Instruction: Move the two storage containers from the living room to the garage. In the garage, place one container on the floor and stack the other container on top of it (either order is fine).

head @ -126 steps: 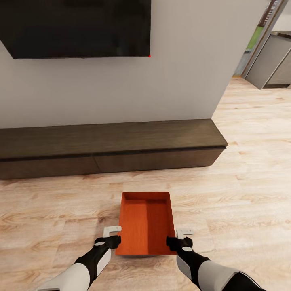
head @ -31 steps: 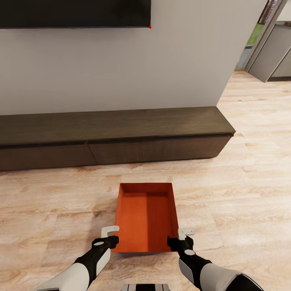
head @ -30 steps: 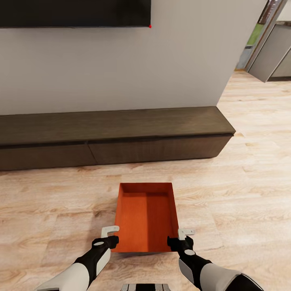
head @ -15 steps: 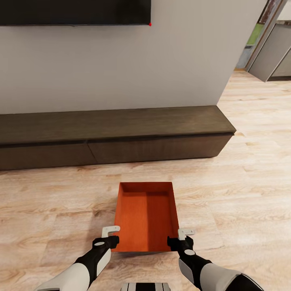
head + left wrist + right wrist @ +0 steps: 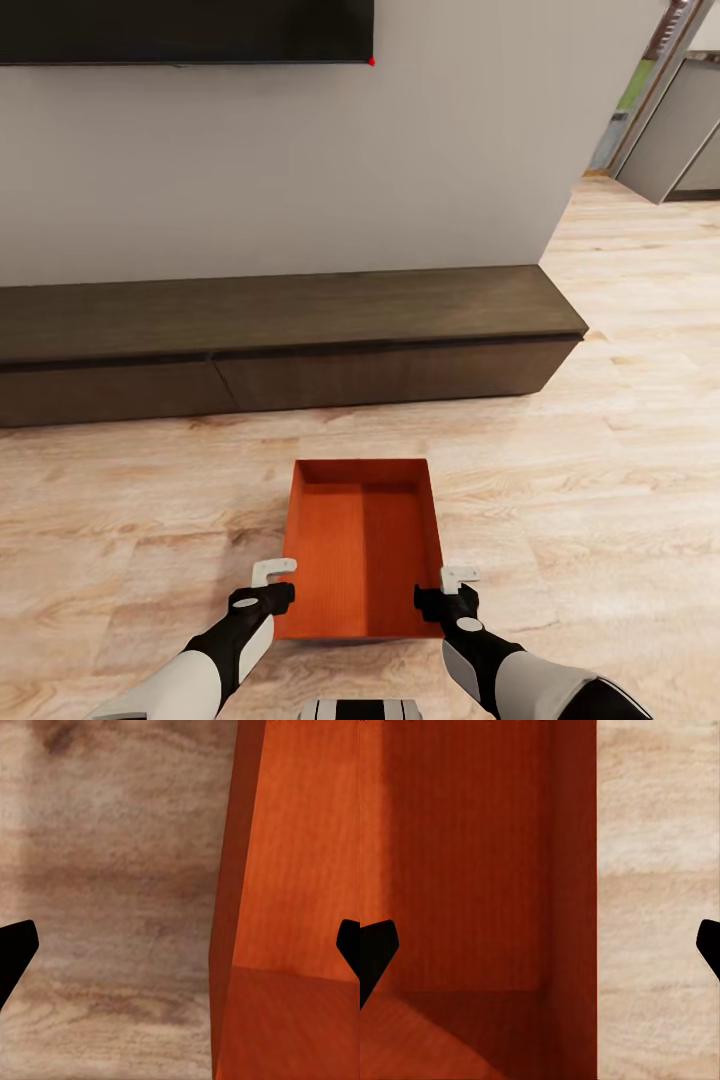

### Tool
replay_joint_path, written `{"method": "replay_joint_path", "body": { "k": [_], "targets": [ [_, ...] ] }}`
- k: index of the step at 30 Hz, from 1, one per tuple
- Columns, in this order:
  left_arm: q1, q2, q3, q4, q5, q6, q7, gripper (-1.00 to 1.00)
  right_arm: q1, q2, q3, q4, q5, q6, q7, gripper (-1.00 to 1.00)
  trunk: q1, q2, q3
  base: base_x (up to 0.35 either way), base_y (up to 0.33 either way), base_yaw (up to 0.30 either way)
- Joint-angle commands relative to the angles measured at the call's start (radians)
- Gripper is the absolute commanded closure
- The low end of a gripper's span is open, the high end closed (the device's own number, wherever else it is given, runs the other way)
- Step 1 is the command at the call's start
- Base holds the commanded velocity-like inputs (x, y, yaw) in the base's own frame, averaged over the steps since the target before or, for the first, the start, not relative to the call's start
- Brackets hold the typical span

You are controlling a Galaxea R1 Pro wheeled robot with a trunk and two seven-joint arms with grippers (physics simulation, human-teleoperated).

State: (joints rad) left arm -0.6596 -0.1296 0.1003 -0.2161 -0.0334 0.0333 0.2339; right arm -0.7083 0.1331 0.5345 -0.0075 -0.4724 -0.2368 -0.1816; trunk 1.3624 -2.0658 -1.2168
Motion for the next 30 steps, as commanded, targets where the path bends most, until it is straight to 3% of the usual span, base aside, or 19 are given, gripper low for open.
{"method": "replay_joint_path", "body": {
  "k": [1,30],
  "targets": [
    [0.0,-0.001,0.007,-0.002,-0.003,0.003,0.001,-1.0,0.0,0.0,0.008,0.001,-0.008,-0.003,-0.003,-1.0,0.0,0.0,-0.001,0.025,0.0,0.0],
    [0.0,-0.001,0.009,0.0,-0.002,0.003,0.003,-1.0,0.0,0.0,0.008,0.0,-0.008,-0.003,-0.003,-1.0,0.0,0.0,-0.001,0.002,-0.005,0.0]
  ]
}}
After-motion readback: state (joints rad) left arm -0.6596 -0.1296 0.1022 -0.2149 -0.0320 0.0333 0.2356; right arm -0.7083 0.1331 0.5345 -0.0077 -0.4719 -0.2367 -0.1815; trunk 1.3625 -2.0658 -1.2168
